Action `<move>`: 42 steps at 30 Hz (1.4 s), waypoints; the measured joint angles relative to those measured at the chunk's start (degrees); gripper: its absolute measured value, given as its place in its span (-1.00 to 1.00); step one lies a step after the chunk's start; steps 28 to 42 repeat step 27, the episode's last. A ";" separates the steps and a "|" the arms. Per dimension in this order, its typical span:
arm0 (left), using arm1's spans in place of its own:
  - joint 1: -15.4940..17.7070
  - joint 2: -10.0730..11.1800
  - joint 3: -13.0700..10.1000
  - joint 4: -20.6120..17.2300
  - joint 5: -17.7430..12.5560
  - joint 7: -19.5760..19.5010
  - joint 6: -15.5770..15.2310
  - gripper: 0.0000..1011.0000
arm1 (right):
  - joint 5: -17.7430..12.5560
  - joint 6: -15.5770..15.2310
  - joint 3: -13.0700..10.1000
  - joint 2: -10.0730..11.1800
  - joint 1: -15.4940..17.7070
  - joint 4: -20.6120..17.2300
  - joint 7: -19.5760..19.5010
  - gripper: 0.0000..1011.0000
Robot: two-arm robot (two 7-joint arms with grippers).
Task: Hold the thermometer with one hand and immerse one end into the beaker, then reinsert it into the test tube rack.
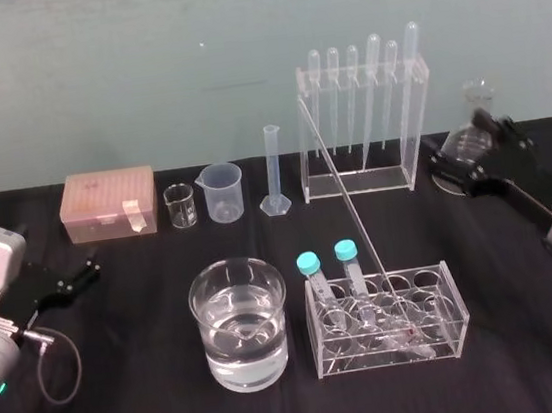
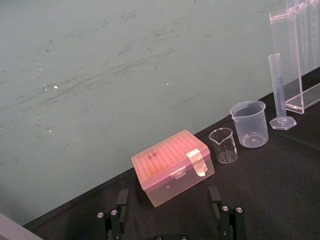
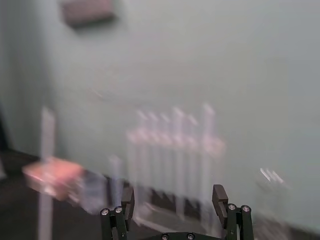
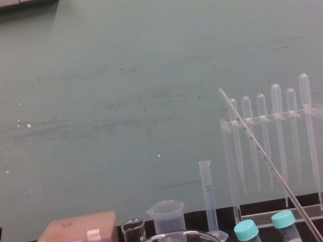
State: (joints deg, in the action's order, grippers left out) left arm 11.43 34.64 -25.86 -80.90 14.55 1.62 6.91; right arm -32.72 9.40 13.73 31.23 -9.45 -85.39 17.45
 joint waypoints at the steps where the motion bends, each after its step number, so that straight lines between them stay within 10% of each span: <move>1: 0.00 0.00 0.00 0.00 0.00 0.00 0.00 0.99 | 1.60 -0.94 -0.22 -0.12 0.84 0.36 -2.54 0.98; 8: 0.00 0.00 0.00 0.00 0.00 0.00 0.00 0.99 | 6.10 -5.61 0.34 -0.97 3.14 2.70 -8.43 0.98; 42: 0.00 0.00 0.00 0.00 0.00 0.00 0.00 0.99 | 5.51 -5.05 0.26 -0.80 2.86 2.27 -7.83 0.98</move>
